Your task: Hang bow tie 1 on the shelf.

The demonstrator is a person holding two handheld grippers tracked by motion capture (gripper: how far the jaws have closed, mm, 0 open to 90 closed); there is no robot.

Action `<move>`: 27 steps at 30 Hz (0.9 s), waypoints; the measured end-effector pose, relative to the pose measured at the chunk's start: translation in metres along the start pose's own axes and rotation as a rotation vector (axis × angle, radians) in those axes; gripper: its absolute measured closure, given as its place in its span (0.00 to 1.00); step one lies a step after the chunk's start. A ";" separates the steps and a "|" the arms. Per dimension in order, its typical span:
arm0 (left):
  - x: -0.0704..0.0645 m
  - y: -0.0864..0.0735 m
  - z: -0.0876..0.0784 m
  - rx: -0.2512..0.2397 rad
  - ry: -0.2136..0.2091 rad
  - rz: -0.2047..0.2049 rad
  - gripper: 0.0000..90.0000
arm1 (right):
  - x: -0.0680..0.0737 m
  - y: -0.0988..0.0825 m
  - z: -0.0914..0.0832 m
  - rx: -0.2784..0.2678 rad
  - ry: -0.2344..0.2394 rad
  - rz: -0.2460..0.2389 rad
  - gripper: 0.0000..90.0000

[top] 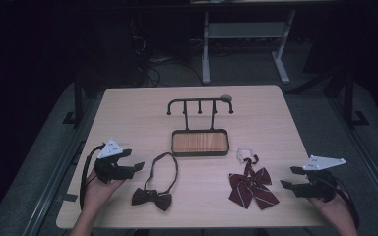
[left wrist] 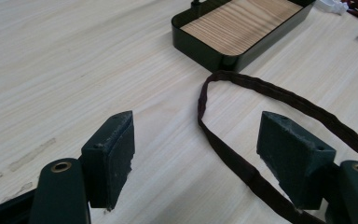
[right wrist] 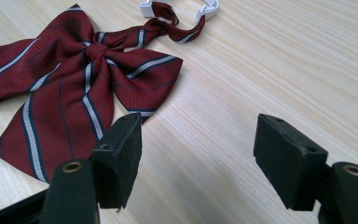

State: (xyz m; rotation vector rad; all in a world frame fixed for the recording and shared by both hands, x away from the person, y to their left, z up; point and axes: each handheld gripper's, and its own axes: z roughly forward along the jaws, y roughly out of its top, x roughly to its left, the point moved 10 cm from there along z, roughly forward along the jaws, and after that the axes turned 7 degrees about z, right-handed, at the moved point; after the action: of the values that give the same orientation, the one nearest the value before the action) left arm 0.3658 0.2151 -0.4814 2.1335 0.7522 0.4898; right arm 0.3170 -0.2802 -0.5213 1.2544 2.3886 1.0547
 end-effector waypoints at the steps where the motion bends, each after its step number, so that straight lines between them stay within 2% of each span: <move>1: -0.001 0.000 0.000 -0.003 -0.004 -0.003 0.30 | 0.000 0.000 0.000 -0.002 0.003 0.007 0.36; 5: -0.002 0.002 0.000 -0.014 -0.029 -0.042 0.29 | 0.002 0.000 0.000 0.006 0.018 0.009 0.34; 9: -0.001 0.001 0.001 -0.009 -0.034 -0.038 0.27 | 0.006 0.001 0.002 0.028 0.029 0.006 0.33; 15: 0.000 0.002 -0.002 -0.019 -0.031 -0.056 0.24 | 0.018 0.008 0.002 0.070 -0.001 -0.048 0.32; 27: 0.000 0.001 -0.002 -0.013 -0.025 -0.056 0.22 | 0.031 0.023 0.007 0.151 0.019 -0.108 0.31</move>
State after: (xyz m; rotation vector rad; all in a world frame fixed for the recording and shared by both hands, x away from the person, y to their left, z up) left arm 0.3657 0.2157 -0.4795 2.0965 0.7902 0.4363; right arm 0.3156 -0.2437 -0.5069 1.1505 2.5603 0.8730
